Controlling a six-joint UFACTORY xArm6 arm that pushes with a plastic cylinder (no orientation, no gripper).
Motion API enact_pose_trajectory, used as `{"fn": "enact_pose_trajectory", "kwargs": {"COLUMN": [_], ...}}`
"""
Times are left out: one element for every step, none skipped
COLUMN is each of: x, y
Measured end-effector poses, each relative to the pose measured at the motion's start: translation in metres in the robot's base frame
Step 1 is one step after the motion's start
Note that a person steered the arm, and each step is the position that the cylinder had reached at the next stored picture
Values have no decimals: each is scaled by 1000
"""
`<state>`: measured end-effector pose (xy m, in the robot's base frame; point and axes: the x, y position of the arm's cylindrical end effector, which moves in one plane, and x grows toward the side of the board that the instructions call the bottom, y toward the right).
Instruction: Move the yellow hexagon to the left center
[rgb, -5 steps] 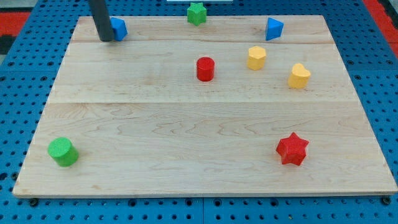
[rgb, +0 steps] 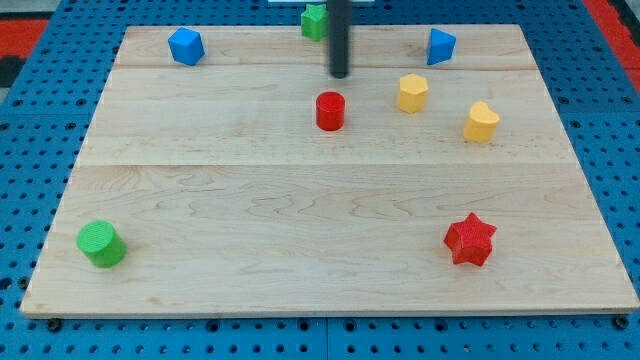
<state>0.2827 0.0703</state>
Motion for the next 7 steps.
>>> {"fn": "enact_pose_trajectory", "kwargs": {"x": [44, 97, 90, 131, 136, 131, 121], "y": [49, 78, 135, 113, 59, -38, 8]}}
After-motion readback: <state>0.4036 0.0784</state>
